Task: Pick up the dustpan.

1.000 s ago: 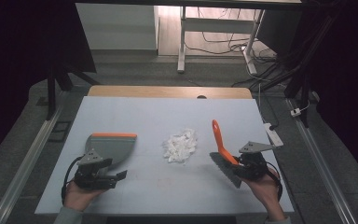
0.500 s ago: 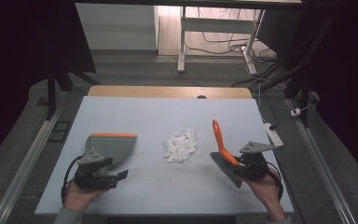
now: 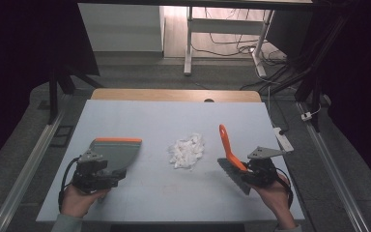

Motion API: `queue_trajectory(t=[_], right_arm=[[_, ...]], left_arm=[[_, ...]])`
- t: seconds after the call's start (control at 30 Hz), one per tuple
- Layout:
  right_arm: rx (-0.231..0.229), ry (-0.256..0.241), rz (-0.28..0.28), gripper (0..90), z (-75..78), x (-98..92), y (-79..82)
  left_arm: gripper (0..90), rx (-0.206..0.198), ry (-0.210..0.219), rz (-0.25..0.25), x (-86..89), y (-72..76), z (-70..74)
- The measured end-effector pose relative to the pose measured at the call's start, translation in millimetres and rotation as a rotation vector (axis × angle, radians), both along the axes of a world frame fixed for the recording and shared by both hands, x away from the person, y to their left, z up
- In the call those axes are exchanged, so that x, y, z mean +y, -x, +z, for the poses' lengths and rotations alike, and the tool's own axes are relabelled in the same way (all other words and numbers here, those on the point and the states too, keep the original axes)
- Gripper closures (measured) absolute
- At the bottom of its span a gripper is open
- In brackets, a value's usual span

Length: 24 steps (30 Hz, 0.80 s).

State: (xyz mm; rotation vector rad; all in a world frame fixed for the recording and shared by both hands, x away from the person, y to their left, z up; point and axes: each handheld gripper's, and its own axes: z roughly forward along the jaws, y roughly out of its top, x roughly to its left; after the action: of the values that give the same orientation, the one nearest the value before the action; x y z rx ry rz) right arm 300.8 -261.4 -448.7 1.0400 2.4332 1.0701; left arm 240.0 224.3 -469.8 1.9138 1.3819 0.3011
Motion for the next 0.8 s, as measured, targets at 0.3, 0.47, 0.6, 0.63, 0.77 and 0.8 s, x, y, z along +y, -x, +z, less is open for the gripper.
queue_trajectory(t=[0.3,0.47,0.6,0.63,0.77,0.8], right_arm=[[0.004,0.003,-0.002,70.3,-0.7,0.1,-0.2],[0.004,0.004,-0.002,70.3,-0.8,0.3,-0.2],[0.004,0.003,-0.003,70.2,-0.7,0.0,-0.1],[0.004,0.004,-0.002,70.3,-0.8,-0.2,-0.1],[0.006,0.008,-0.001,70.3,-1.4,0.2,-0.2],[0.005,0.01,0.0,70.3,-1.6,0.3,-0.3]], left_arm=[[16.4,0.079,-0.042,0.101,16.1,-3.8,-2.5],[15.2,0.114,-0.057,0.113,18.9,-5.6,-6.8],[14.5,0.14,-0.071,0.119,18.5,-7.9,-11.7],[14.3,0.147,-0.071,0.121,18.6,-8.7,-13.6],[13.2,0.182,-0.068,0.131,20.3,-13.1,-22.4],[13.1,0.192,-0.067,0.134,20.5,-13.9,-24.8]])
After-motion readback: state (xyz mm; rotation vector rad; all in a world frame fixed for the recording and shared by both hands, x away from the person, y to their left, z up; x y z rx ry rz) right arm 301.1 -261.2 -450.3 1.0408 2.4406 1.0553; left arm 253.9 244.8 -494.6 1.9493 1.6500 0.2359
